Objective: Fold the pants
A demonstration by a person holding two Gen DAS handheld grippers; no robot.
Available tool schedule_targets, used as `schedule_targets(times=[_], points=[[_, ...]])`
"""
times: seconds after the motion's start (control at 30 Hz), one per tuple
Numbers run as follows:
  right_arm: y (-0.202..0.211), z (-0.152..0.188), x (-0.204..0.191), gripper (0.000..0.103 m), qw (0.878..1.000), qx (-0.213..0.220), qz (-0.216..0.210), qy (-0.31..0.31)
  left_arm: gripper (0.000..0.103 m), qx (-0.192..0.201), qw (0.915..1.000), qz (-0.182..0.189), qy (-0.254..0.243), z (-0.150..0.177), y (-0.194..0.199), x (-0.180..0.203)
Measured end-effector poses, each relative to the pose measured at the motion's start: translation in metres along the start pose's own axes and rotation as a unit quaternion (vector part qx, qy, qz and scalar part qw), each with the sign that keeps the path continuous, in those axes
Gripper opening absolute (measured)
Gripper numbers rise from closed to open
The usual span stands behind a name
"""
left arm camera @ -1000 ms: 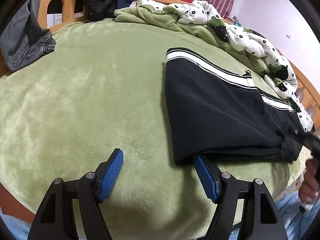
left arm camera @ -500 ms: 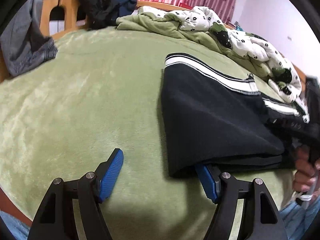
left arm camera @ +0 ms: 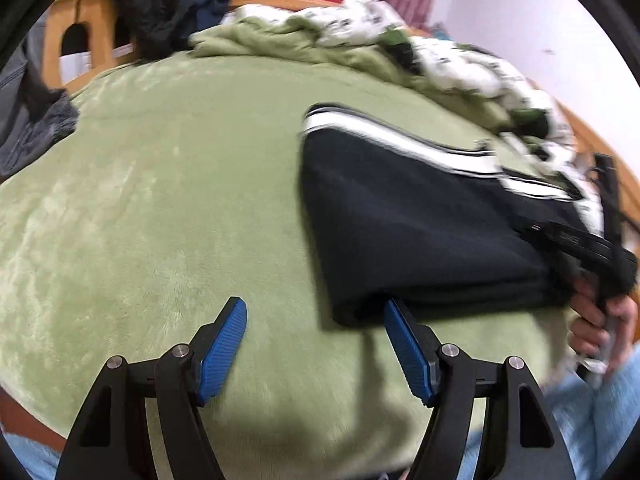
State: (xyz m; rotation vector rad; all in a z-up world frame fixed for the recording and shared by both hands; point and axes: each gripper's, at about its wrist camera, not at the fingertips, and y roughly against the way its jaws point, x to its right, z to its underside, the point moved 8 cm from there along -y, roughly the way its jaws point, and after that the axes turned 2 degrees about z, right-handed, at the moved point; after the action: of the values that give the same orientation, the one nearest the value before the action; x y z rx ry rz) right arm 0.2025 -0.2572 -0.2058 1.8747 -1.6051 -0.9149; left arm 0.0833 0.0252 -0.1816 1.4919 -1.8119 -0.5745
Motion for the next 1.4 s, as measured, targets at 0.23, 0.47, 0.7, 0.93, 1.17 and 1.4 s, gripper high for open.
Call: schedule_targets(times=[0.23,0.47,0.7,0.93,1.17,1.4], points=[[0.078,0.007,-0.009,0.030,0.997,0.070,0.014,0.025,0.070,0.028,0.9992,0.025,0.015,-0.029,0.029,0.005],[0.047,0.030,-0.010,0.029,0.999,0.010,0.012,0.043,0.070,-0.041,0.9981,0.038,0.026,-0.035,-0.041,0.027],[0.050,0.059,0.004,0.033,0.999,-0.012,-0.001,0.036,0.070,-0.063,0.9969,0.029,0.037,0.002,-0.026,0.028],[0.115,0.044,0.021,0.034,0.999,0.031,0.032,0.014,0.070,-0.029,0.9994,-0.013,0.014,-0.044,0.037,0.024],[0.201,-0.012,0.087,0.051,0.990,0.117,0.083,-0.015,0.069,0.010,0.9989,0.000,0.046,-0.109,0.079,0.019],[0.209,-0.023,0.175,0.051,0.987,0.079,0.134,-0.045,0.070,0.049,0.9962,-0.009,0.071,-0.155,0.095,0.007]])
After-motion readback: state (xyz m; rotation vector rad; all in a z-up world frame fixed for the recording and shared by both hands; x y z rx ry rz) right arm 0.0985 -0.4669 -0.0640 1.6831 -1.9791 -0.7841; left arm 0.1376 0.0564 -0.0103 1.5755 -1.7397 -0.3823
